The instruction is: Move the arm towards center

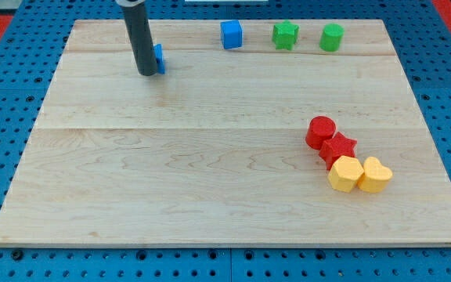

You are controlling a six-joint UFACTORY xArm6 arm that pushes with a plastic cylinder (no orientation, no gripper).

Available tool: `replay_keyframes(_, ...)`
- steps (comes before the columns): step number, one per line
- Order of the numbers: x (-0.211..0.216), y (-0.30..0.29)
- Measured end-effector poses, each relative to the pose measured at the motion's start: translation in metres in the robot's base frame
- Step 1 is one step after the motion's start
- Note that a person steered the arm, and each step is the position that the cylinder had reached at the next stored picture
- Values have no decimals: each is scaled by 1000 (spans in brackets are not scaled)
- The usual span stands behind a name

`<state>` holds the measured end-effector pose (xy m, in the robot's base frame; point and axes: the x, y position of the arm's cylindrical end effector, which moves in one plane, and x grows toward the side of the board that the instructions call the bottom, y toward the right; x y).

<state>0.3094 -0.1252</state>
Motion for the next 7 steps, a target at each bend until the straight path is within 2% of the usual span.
replay_keyframes(2, -49, 13)
replay_keyframes(3, -40, 14)
replay_keyframes(4, 9, 27)
replay_keyframes(6, 18, 31)
replay_keyframes(7, 51, 68)
